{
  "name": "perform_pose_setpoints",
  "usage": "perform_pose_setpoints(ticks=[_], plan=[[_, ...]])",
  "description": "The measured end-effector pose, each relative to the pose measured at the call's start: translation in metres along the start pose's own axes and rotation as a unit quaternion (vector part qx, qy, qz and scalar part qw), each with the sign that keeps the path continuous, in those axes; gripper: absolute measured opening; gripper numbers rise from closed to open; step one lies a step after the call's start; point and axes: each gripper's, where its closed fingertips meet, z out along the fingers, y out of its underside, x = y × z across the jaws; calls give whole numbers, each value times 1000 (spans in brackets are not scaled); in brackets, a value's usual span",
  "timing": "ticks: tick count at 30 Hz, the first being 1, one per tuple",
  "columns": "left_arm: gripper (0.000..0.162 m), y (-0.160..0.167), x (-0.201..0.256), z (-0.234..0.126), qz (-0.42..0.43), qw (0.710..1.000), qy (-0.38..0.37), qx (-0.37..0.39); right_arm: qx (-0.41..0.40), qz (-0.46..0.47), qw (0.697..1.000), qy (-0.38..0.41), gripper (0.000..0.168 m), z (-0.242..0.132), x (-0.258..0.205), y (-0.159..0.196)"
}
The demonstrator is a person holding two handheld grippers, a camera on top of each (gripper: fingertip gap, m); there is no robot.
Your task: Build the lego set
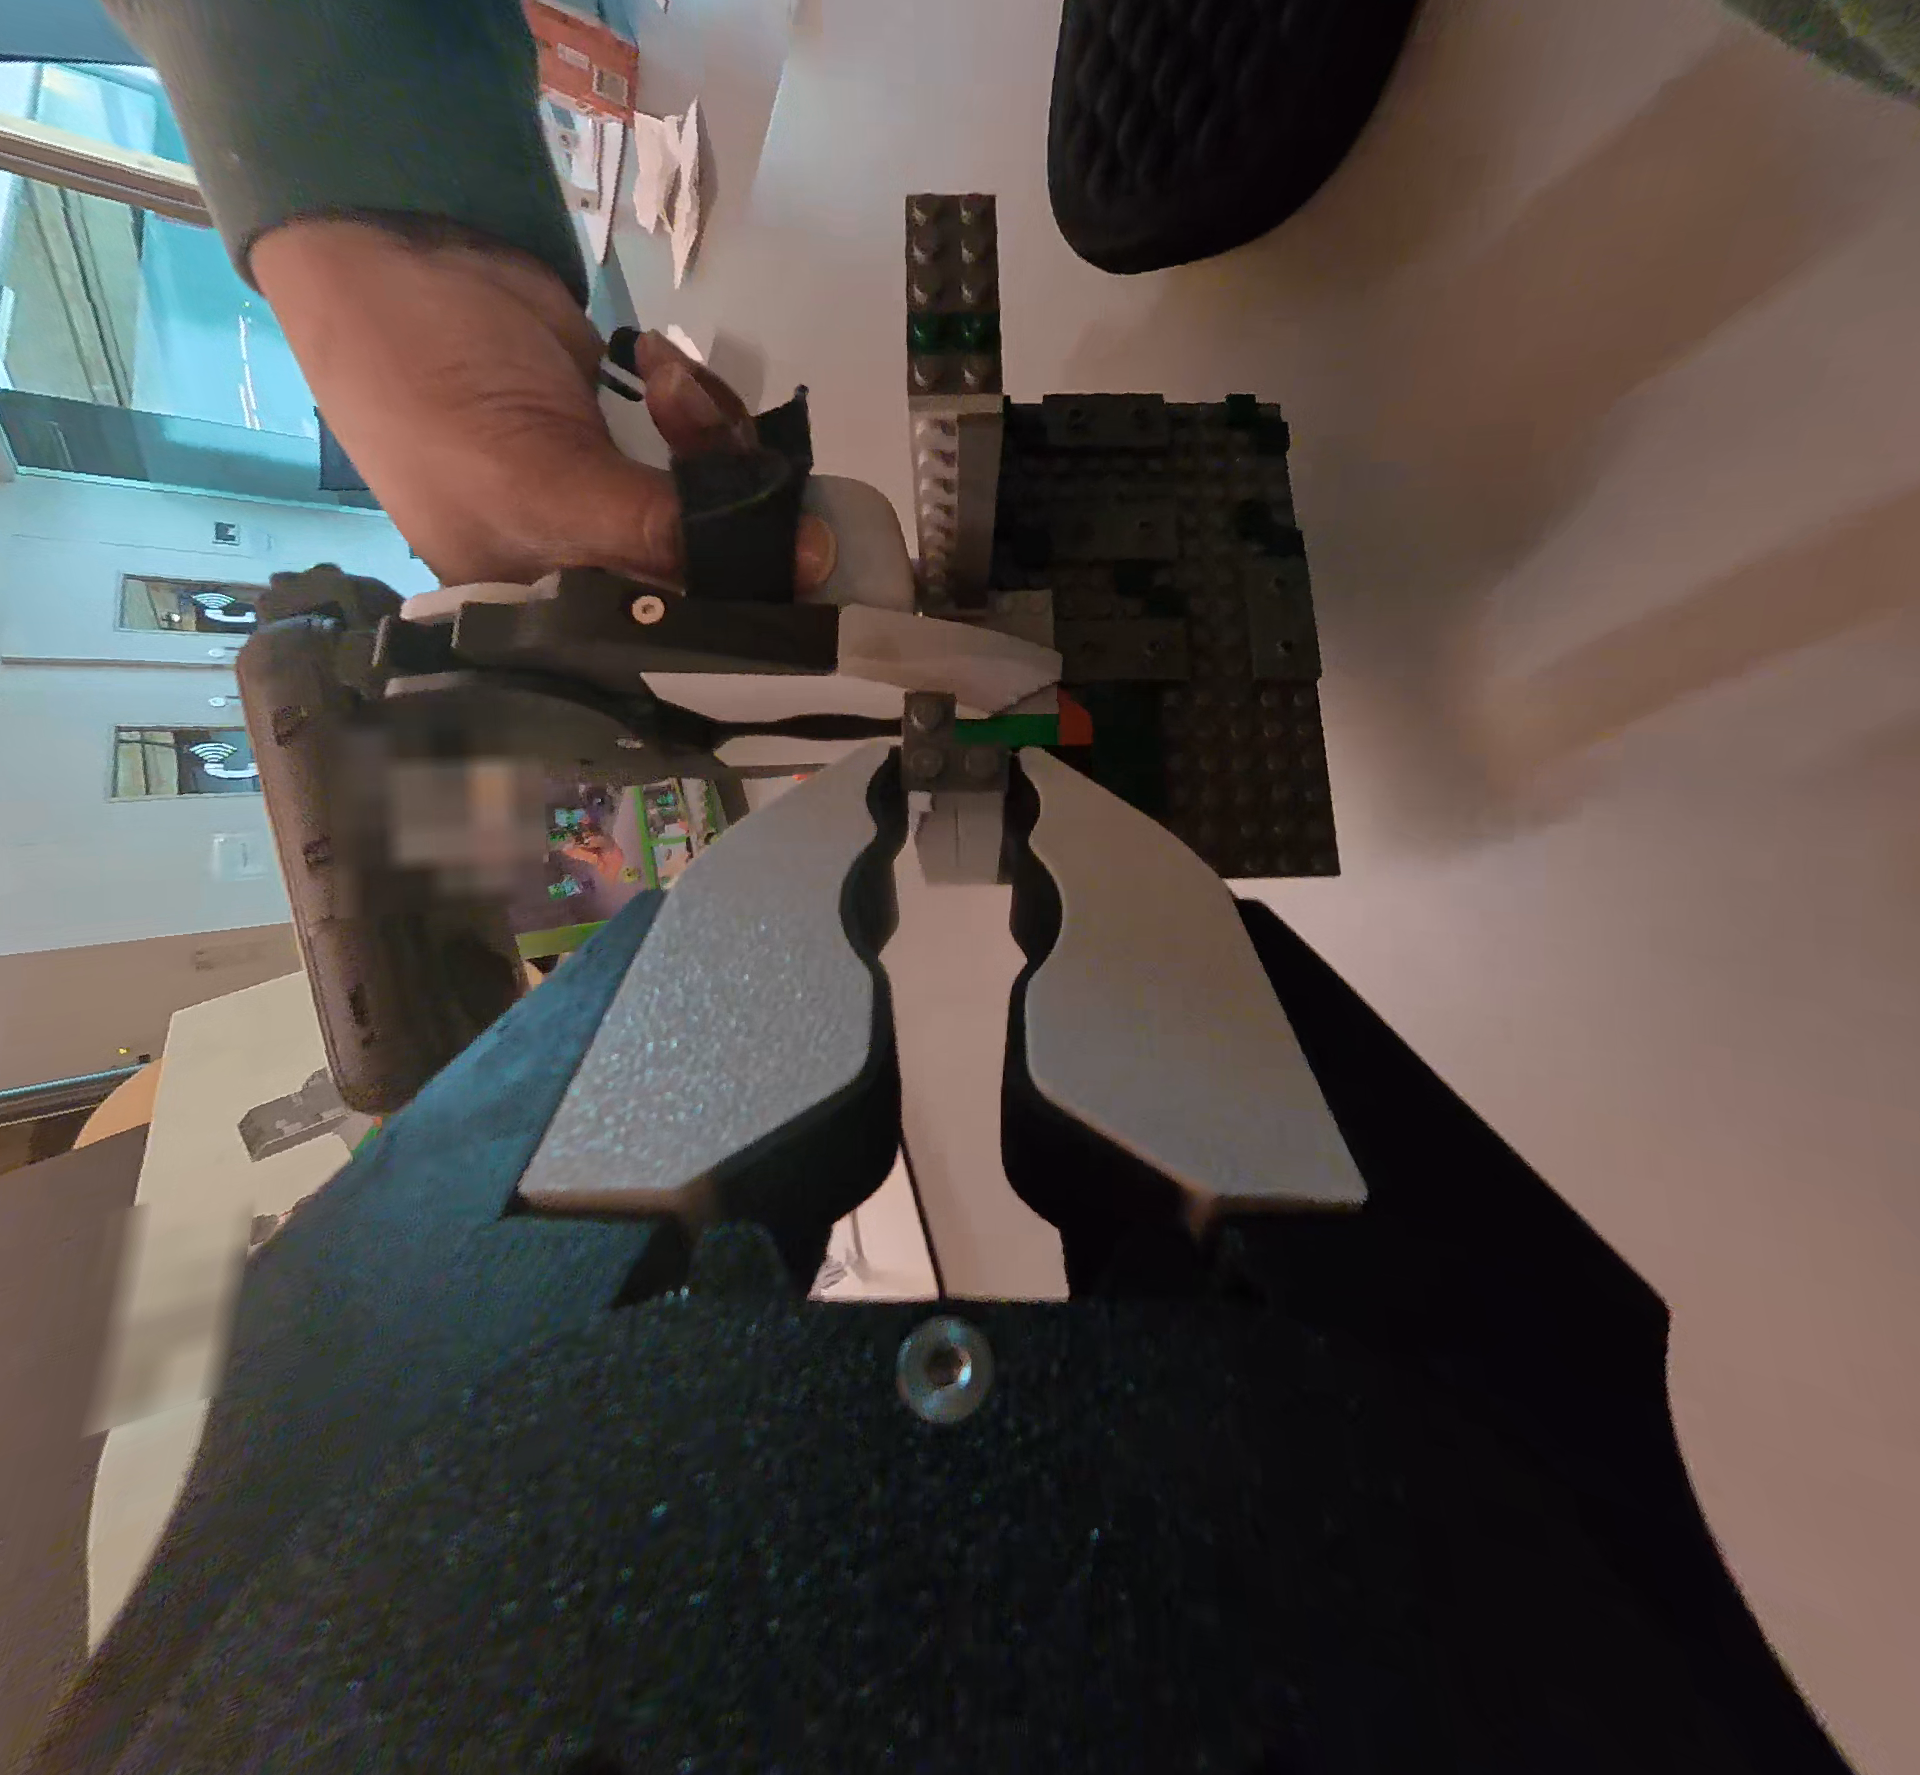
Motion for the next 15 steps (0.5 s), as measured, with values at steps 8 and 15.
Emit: perform_pose_setpoints(ticks=[8,15], plan=[[17,-3,2,-9,-6,1000,-1,12,-8,-45,999,8,8,1,-11,-5],[18,-18,2,-20,-20,998,-4,57,3,-119,993,-7,7,3,-21,-6]])
